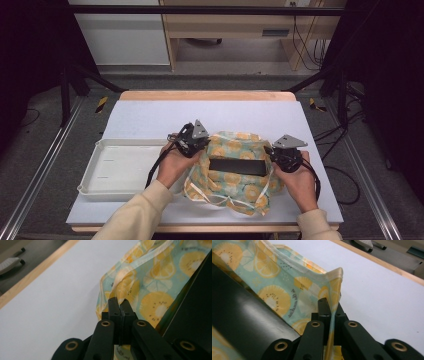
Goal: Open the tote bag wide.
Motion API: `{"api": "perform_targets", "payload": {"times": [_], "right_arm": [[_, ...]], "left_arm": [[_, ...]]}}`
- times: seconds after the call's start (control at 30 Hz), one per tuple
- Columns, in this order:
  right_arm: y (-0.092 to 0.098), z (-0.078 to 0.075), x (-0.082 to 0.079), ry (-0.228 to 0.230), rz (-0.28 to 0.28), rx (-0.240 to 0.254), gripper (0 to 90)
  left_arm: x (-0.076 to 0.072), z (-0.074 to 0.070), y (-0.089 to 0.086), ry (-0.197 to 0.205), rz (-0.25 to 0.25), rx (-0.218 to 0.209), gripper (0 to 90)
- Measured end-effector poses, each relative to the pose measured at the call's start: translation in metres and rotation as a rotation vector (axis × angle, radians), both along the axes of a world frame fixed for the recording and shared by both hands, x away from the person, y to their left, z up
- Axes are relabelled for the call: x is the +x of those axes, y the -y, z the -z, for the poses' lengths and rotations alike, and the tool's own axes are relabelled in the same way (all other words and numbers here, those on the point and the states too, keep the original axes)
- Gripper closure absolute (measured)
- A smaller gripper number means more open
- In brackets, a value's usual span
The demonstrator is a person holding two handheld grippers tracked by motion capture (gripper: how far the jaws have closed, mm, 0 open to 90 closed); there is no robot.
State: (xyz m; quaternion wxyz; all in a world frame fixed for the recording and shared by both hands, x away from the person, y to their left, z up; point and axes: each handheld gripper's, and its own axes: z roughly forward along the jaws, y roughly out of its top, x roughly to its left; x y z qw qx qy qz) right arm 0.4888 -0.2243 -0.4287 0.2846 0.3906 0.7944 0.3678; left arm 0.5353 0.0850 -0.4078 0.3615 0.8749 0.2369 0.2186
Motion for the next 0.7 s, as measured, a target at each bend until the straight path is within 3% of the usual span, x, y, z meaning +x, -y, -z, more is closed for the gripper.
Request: {"api": "perform_targets", "payload": {"times": [0.1, 0.27, 0.33, 0.37, 0.43, 0.57, 0.63, 0.67, 0.7], "right_arm": [[0.001, 0.006, 0.005, -0.016, 0.0, -0.006, 89.7], [0.006, 0.02, 0.014, -0.058, 0.019, 0.021, 85.4], [0.007, 0.019, 0.012, -0.071, 0.026, 0.036, 74.1], [0.007, 0.019, 0.012, -0.071, 0.026, 0.036, 74.1], [0.006, 0.013, 0.007, -0.06, 0.028, 0.037, 55.6], [0.006, -0.003, -0.003, -0.025, 0.019, 0.073, 37.7], [0.007, -0.005, -0.004, -0.017, 0.015, 0.082, 39.0], [0.008, -0.007, -0.004, -0.004, 0.006, 0.082, 53.0], [0.008, -0.007, -0.004, -0.004, 0.006, 0.082, 53.0]], "left_arm": [[0.005, 0.011, 0.004, -0.023, -0.001, 0.061, 90.0], [0.01, 0.021, 0.007, -0.059, 0.005, 0.078, 90.0], [0.01, 0.023, 0.007, -0.065, 0.011, 0.088, 90.0], [0.01, 0.023, 0.007, -0.065, 0.011, 0.088, 90.0], [0.009, 0.022, 0.006, -0.061, 0.013, 0.1, 90.0], [0.009, 0.023, 0.004, -0.066, 0.017, 0.097, 90.0], [0.009, 0.024, 0.004, -0.077, 0.025, 0.099, 90.0], [0.009, 0.025, 0.005, -0.08, 0.031, 0.1, 90.0], [0.009, 0.025, 0.005, -0.08, 0.032, 0.104, 90.0]]}}
